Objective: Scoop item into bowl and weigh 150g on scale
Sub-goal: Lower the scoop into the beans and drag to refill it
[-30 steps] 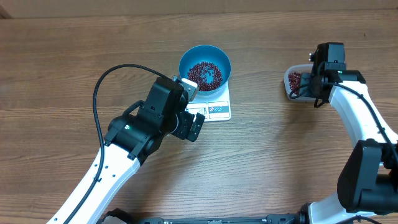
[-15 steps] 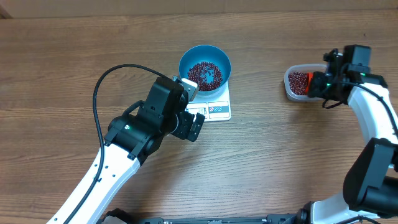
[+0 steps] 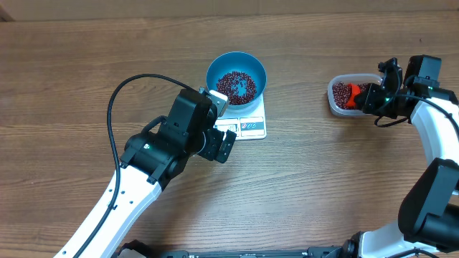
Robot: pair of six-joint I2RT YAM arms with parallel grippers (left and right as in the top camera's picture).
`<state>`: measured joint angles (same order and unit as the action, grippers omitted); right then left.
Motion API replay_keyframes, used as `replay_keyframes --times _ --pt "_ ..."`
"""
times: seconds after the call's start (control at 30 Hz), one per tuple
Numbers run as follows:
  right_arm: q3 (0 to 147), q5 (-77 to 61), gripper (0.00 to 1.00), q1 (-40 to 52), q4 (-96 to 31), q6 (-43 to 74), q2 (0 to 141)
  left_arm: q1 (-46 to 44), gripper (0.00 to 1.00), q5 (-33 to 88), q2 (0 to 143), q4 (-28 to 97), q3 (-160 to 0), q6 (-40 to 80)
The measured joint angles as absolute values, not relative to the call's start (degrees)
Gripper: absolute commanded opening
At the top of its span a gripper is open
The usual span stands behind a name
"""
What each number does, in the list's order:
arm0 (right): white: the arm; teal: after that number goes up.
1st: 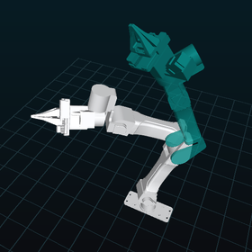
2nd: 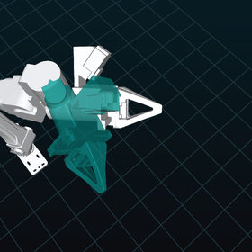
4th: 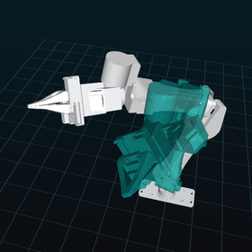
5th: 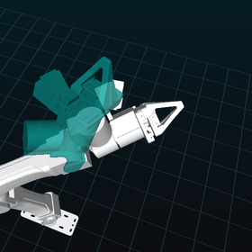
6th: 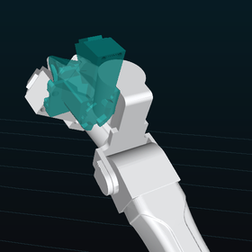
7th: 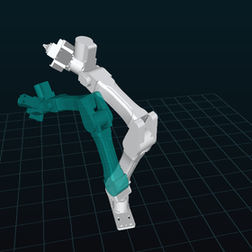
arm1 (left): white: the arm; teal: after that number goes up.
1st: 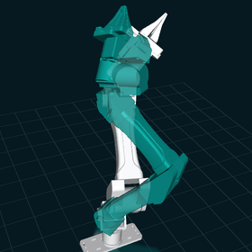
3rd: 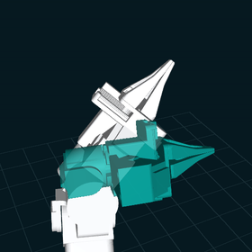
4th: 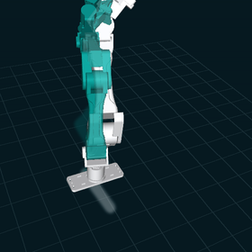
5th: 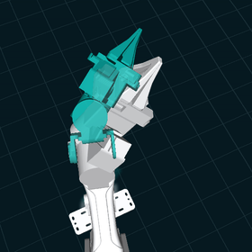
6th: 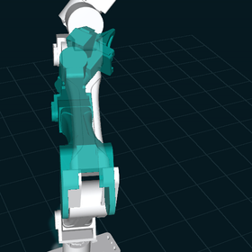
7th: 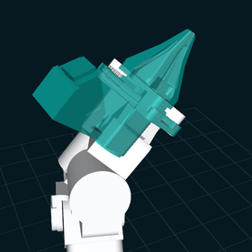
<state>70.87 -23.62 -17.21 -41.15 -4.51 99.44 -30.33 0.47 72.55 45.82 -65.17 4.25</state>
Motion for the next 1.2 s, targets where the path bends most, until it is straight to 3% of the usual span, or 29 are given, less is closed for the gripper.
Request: replay_keyframes --times 1.2 --pt "70.89 -37.15 0.04 -22.57 -40.1 -2.98 103.68 -30.33 1.0 0.47 72.55 45.82 -65.17 4.25"
